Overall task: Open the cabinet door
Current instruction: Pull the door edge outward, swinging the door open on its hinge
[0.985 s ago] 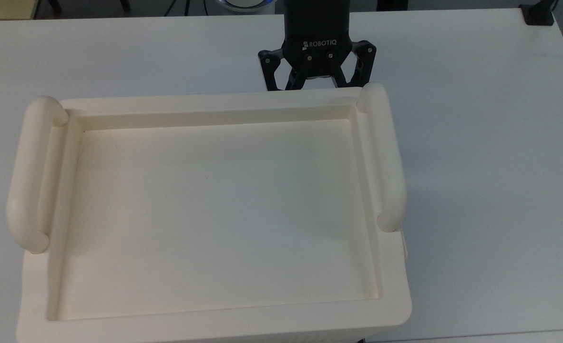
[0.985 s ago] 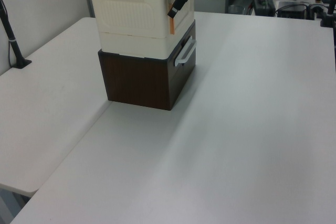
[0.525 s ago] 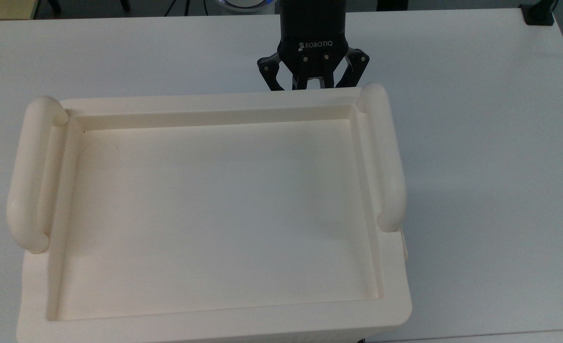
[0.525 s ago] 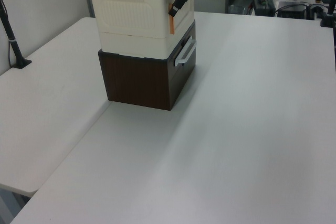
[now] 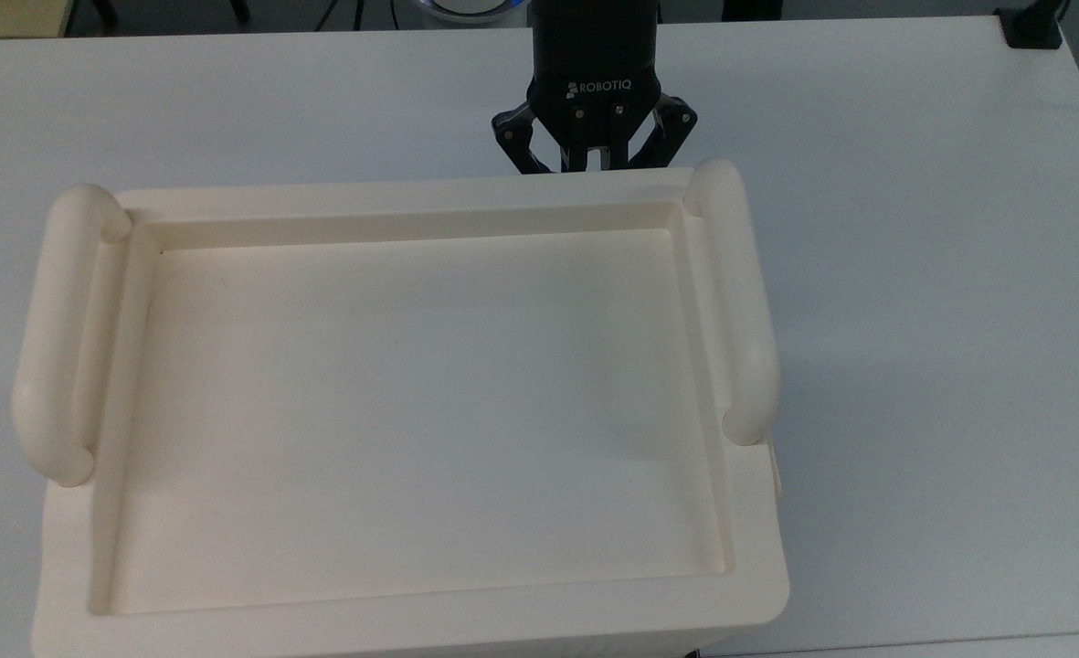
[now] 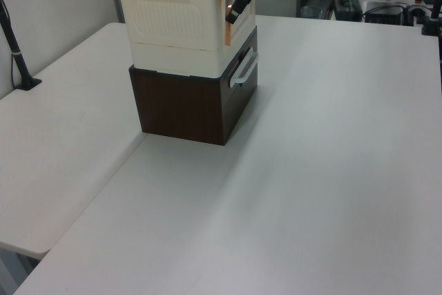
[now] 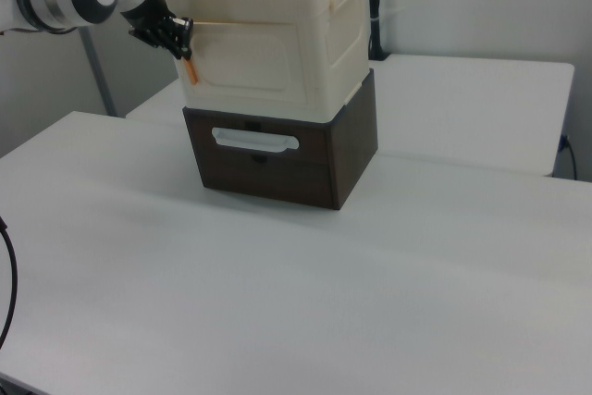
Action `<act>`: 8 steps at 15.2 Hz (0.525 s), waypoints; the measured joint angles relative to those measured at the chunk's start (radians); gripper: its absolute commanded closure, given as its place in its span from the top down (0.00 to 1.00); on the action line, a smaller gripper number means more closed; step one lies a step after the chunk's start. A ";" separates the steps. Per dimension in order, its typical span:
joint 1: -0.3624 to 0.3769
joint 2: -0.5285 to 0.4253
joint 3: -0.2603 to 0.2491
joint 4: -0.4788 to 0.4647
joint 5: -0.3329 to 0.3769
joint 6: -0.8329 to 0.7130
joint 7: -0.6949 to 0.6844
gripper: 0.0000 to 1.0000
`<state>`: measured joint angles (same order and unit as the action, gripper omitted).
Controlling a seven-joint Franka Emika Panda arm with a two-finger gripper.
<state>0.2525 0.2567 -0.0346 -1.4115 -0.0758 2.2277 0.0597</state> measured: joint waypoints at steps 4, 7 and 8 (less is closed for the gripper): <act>0.001 -0.021 0.000 0.014 0.001 -0.126 0.000 0.56; -0.002 -0.042 -0.002 0.015 0.001 -0.242 0.000 1.00; -0.003 -0.049 -0.004 0.016 0.001 -0.284 -0.001 1.00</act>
<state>0.2491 0.2080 -0.0390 -1.3959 -0.0749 1.9435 0.0590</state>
